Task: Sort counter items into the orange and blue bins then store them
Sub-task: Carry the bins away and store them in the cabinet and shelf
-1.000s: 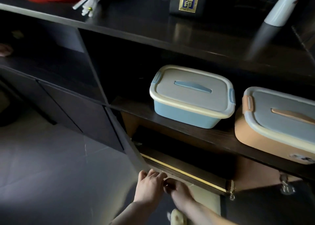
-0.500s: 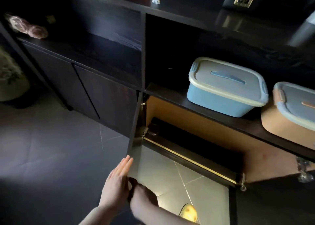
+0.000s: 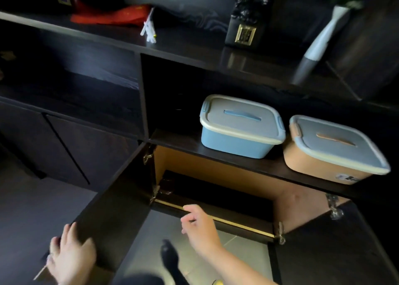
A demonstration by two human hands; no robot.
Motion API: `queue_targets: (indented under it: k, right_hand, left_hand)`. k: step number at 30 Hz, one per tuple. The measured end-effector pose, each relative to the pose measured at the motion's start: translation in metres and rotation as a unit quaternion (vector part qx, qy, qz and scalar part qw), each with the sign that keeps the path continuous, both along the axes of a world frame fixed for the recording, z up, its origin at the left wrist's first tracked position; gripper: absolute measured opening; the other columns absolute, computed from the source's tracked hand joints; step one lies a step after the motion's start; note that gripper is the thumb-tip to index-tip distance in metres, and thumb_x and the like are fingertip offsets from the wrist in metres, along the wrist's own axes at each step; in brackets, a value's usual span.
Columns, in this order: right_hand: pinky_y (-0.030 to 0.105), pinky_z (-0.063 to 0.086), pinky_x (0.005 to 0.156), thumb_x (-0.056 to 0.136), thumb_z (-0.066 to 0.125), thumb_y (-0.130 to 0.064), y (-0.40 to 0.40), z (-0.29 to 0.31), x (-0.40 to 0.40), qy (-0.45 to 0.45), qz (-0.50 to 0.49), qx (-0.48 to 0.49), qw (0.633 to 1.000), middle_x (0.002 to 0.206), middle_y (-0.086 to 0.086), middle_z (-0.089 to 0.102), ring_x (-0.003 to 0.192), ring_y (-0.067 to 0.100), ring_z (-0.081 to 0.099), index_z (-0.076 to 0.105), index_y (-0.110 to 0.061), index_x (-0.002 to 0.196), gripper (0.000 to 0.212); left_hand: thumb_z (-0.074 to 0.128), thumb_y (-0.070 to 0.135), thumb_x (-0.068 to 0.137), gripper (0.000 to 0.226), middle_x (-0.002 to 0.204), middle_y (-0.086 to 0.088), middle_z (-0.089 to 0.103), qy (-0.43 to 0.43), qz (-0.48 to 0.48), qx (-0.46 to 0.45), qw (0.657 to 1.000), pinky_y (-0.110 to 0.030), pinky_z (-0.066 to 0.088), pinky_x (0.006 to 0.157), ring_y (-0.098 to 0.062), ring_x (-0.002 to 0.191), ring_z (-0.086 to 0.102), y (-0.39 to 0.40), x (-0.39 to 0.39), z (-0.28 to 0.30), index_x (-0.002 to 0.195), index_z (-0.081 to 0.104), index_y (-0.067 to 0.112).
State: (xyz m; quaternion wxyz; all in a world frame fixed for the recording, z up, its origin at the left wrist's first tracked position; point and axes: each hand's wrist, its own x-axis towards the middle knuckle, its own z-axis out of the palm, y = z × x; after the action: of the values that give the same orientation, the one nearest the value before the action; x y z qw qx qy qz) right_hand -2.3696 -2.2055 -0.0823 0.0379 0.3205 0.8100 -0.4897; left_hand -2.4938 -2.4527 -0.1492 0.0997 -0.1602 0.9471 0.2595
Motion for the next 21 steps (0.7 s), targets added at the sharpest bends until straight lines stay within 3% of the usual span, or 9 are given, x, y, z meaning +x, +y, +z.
queue_targets:
  k: [3,6,9,11,13,14,17,21]
  right_hand:
    - [0.02,0.052,0.076,0.094,0.049,-0.02,0.054,0.029,0.001,0.069,-0.063,0.0,0.996,0.088,-0.009,0.067,0.079,0.005,0.066,0.056,-0.032,0.118,0.028]
    - [0.014,0.049,0.067,0.093,0.051,-0.017,0.111,0.052,-0.003,0.127,-0.124,-0.001,0.984,0.091,-0.009,0.067,0.075,0.003,0.066,0.058,-0.03,0.116,0.028]
    - [0.016,0.046,0.071,0.091,0.052,-0.011,0.168,0.067,-0.015,0.172,-0.161,0.009,0.972,0.095,-0.01,0.067,0.084,0.006,0.065,0.059,-0.026,0.117,0.03]
    - [0.011,0.043,0.073,0.089,0.053,-0.007,0.206,0.076,-0.023,0.192,-0.179,0.039,0.964,0.101,-0.01,0.065,0.096,0.009,0.062,0.058,-0.025,0.116,0.033]
    - [0.015,0.043,0.085,0.089,0.056,-0.008,0.243,0.086,-0.031,0.204,-0.194,0.095,0.955,0.114,-0.008,0.061,0.107,0.011,0.057,0.058,-0.024,0.119,0.034]
    - [0.021,0.042,0.091,0.089,0.057,-0.011,0.261,0.09,-0.035,0.202,-0.199,0.122,0.951,0.12,-0.007,0.058,0.111,0.012,0.054,0.056,-0.024,0.123,0.036]
    - [0.032,0.043,0.09,0.088,0.058,-0.022,0.308,0.096,-0.051,0.146,-0.196,0.155,0.957,0.132,0.003,0.049,0.11,0.02,0.052,0.041,-0.027,0.139,0.055]
    - [0.041,0.033,0.11,0.092,0.05,-0.039,0.346,0.082,-0.074,-0.023,-0.148,0.148,0.978,0.153,0.012,0.029,0.137,0.033,0.033,0.007,-0.02,0.153,0.077]
  left_hand:
    - [0.055,0.023,0.092,0.059,0.158,-0.001,0.02,-0.037,0.006,0.031,0.999,-0.041,0.016,0.117,-0.024,0.145,0.014,0.024,-0.019,0.009,0.146,0.033,0.016]
    - [0.061,0.016,0.088,0.061,0.157,-0.001,0.025,-0.005,-0.04,0.112,0.993,-0.046,0.024,0.114,-0.028,0.142,0.025,0.081,-0.016,0.022,0.144,0.038,0.017]
    - [0.061,0.011,0.087,0.058,0.152,-0.002,0.034,0.036,-0.131,0.212,0.968,-0.044,0.028,0.114,-0.024,0.14,0.031,0.161,-0.019,0.05,0.141,0.042,0.019]
    - [0.06,0.009,0.086,0.057,0.149,-0.001,0.04,0.075,-0.207,0.245,0.944,-0.042,0.029,0.114,-0.021,0.137,0.036,0.217,-0.027,0.077,0.14,0.044,0.02]
    - [0.06,0.011,0.087,0.055,0.149,0.001,0.039,0.121,-0.264,0.248,0.924,-0.036,0.031,0.112,-0.02,0.134,0.039,0.271,-0.038,0.107,0.139,0.045,0.021]
    - [0.06,0.012,0.088,0.054,0.15,0.002,0.038,0.146,-0.286,0.235,0.917,-0.034,0.032,0.109,-0.02,0.134,0.039,0.295,-0.045,0.121,0.139,0.044,0.022]
    - [0.057,0.017,0.089,0.052,0.148,0.002,0.04,0.209,-0.333,0.172,0.904,-0.035,0.032,0.108,-0.02,0.133,0.04,0.357,-0.076,0.154,0.139,0.043,0.02]
    - [0.053,0.027,0.091,0.055,0.153,-0.001,0.032,0.175,-0.342,0.093,0.919,-0.037,0.034,0.109,-0.023,0.138,0.033,0.402,-0.115,0.16,0.144,0.038,0.021]
